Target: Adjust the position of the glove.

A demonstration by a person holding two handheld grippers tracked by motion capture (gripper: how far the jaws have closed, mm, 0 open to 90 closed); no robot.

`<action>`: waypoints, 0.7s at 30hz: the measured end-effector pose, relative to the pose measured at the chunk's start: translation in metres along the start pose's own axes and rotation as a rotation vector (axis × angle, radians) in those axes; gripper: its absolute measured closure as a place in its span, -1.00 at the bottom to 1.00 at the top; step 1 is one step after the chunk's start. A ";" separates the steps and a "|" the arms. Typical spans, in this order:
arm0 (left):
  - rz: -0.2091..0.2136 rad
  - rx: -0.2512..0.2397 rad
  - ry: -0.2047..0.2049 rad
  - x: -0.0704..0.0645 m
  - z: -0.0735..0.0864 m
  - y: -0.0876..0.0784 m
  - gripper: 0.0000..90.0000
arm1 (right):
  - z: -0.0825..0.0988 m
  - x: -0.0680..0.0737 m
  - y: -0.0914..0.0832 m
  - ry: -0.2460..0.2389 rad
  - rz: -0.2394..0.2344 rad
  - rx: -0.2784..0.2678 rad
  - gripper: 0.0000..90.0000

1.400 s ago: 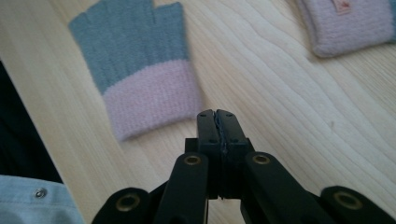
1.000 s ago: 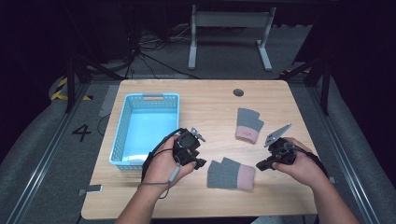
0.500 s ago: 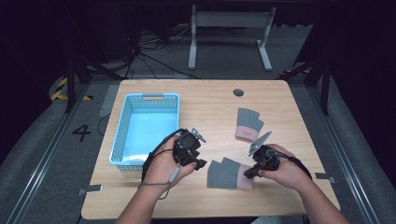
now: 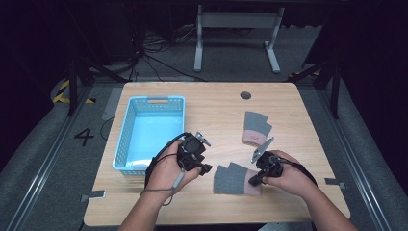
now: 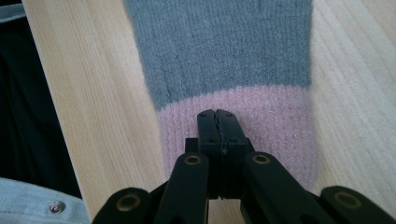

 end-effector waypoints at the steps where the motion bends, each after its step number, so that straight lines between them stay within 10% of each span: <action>1: 0.000 0.000 0.000 0.000 0.000 0.000 0.23 | 0.000 0.000 0.000 -0.002 0.000 0.000 1.00; 21: -0.006 0.002 -0.003 0.001 0.002 -0.001 0.21 | -0.001 -0.013 -0.001 0.034 0.054 -0.044 1.00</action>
Point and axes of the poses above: each handheld gripper's, and its own axes: y roughly forward along the jaws, z roughly out of its underside, x roughly to its left, the point moved 1 cm from there along y, roughly forward along the jaws, and after that the axes turned 7 degrees about z, right-handed, at the moved point
